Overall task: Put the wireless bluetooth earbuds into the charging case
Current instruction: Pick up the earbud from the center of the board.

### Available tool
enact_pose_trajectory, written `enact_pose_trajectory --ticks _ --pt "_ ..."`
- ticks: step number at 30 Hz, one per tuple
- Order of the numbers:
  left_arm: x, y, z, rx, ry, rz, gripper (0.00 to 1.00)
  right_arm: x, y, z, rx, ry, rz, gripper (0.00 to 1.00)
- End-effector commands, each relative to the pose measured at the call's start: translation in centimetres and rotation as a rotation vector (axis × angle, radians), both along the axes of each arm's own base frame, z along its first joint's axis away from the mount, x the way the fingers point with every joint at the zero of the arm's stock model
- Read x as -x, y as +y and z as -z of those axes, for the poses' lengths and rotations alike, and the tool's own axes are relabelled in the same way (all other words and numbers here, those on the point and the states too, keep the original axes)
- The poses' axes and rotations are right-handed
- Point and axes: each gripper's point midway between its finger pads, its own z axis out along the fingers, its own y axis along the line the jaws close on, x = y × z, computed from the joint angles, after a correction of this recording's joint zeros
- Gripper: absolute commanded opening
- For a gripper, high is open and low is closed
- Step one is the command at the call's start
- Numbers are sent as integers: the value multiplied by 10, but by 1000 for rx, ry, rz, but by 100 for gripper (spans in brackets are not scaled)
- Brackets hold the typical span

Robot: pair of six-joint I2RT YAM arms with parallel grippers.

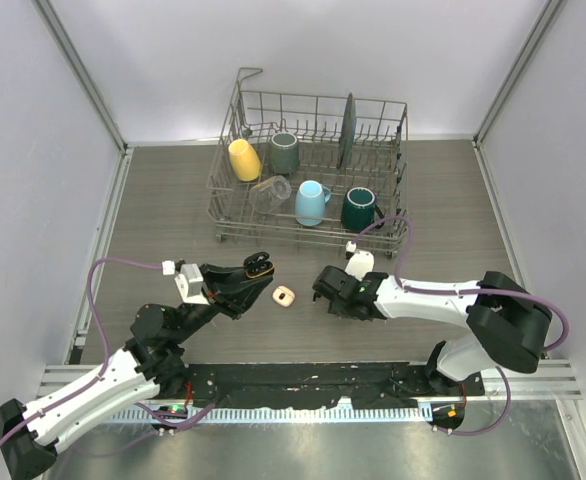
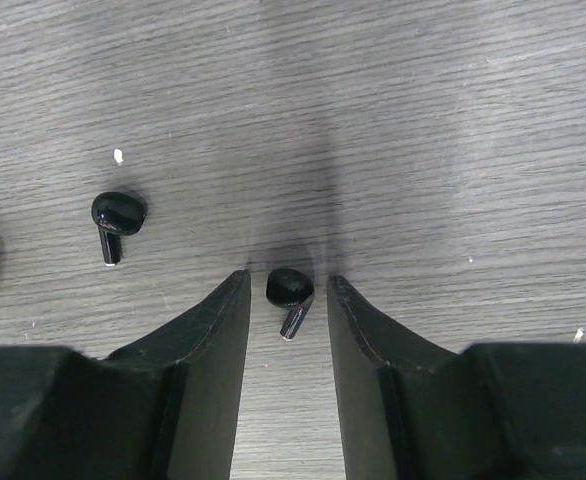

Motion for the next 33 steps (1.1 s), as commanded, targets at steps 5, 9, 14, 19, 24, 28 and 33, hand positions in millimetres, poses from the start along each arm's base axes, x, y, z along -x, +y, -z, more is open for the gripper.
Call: enact_pose_trajectory --ticks 5,9,14,19,24,28,33 --pt "0 4 -6 27 -13 -14 0 -7 1 2 -8 -29 47 40" --pt "0 3 -6 25 -14 -13 0 -8 1 3 -4 -30 57 39" --pt "1 4 -6 27 -14 -12 0 -7 -2 8 15 -20 62 36" --pt "0 5 -5 27 -14 -17 0 -7 -4 11 25 -19 71 34" --pt "0 5 -6 28 -14 -15 0 -7 -4 13 30 -14 70 33" --pt "0 4 -6 28 -12 -13 0 -6 -2 14 30 -5 59 30" --pt "0 4 -4 25 -10 -15 0 -4 -4 16 40 1 49 28"
